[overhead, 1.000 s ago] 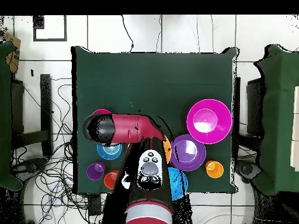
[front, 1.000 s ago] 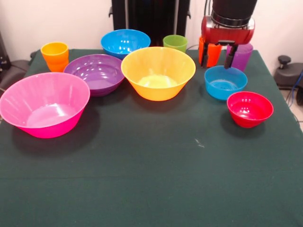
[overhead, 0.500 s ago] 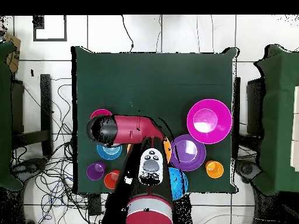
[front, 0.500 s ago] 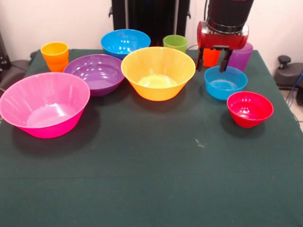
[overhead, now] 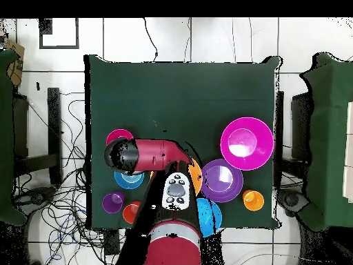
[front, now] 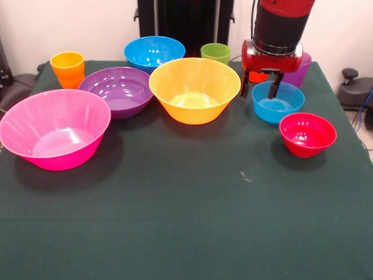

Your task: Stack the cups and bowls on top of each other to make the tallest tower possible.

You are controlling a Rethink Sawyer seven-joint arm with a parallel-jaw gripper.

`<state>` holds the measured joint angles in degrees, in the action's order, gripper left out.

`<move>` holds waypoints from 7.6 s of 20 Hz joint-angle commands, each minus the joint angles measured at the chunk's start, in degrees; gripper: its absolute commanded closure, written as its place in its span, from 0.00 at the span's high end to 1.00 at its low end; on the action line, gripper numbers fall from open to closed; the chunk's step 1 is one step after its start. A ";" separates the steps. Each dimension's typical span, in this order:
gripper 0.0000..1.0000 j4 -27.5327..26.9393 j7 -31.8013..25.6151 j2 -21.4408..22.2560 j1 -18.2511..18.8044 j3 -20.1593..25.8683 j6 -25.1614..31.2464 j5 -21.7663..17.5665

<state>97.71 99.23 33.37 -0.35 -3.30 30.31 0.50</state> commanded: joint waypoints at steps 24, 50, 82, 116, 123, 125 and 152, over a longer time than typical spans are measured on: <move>1.00 3.12 10.24 -7.00 -1.04 4.80 -9.85 0.85; 1.00 10.15 8.31 -2.53 0.96 8.08 -8.67 2.13; 1.00 7.27 9.19 -9.25 -1.95 6.57 -14.43 0.96; 0.00 6.58 11.74 -12.28 -4.38 3.76 -20.41 1.63; 0.00 6.56 11.50 -12.06 -4.20 3.82 -19.79 1.54; 0.00 6.54 11.46 -12.00 -4.06 3.93 -19.52 1.45; 0.00 10.19 9.50 0.16 1.38 7.98 -9.30 3.07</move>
<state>106.56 101.45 32.05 -0.43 -1.55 14.89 1.17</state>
